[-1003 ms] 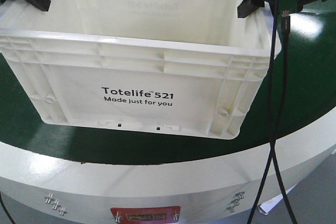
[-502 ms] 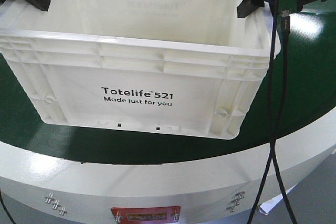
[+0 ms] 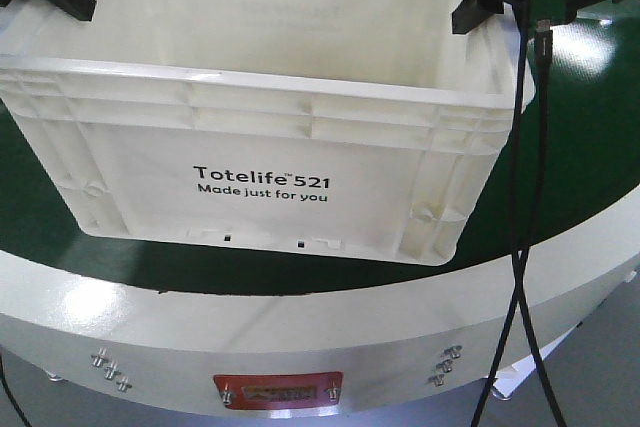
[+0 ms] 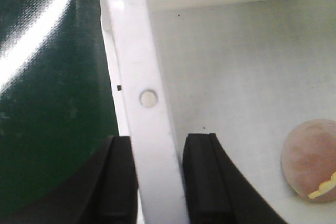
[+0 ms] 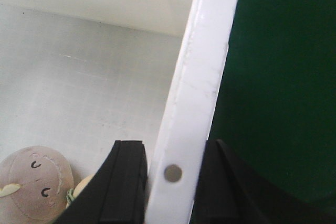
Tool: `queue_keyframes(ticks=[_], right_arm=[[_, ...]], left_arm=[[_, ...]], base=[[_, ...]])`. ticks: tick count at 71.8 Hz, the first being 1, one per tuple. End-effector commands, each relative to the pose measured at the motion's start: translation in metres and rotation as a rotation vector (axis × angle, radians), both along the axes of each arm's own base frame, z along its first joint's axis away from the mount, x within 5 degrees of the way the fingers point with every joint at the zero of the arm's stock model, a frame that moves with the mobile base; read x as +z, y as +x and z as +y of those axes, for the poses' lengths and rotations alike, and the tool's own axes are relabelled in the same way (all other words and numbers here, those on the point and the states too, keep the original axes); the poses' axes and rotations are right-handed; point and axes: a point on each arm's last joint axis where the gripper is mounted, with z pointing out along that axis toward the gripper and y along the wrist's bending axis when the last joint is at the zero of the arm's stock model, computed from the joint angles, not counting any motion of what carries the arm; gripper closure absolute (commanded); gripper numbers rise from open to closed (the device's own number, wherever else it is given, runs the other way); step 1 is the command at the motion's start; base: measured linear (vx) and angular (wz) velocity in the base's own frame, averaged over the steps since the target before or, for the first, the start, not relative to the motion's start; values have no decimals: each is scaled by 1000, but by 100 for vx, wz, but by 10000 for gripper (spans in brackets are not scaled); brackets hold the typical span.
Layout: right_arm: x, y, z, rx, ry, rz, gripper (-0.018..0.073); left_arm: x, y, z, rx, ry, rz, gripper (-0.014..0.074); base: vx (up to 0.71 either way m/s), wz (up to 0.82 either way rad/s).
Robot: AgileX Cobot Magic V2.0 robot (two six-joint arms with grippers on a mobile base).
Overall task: Place moving items into box and shelve
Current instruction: 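Hold the crate raised while the base backs away from the turntable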
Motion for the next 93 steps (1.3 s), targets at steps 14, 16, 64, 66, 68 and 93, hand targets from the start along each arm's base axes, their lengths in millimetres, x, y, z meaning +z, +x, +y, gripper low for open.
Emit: queue_keyframes(ticks=[14, 16, 64, 66, 68, 93], right_arm=[[41, -15, 7, 46, 140, -188, 571], [41, -15, 7, 46, 140, -188, 571], [41, -15, 7, 47, 140, -186, 571], [41, -15, 7, 47, 140, -186, 571], [41, -15, 7, 47, 140, -186, 571], [41, -15, 7, 47, 139, -186, 571]], left_arm=[[42, -16, -14, -36, -148, -195, 613], [42, -16, -14, -36, -148, -195, 613], [42, -16, -14, -36, -148, -195, 613], [42, -16, -14, -36, -148, -195, 613], [42, -16, -14, -36, -148, -195, 613], [42, -16, -14, -36, -148, -195, 613]], base=[[-12, 4], [-15, 8], [-16, 12], [-13, 6], [-12, 7], [-10, 22]])
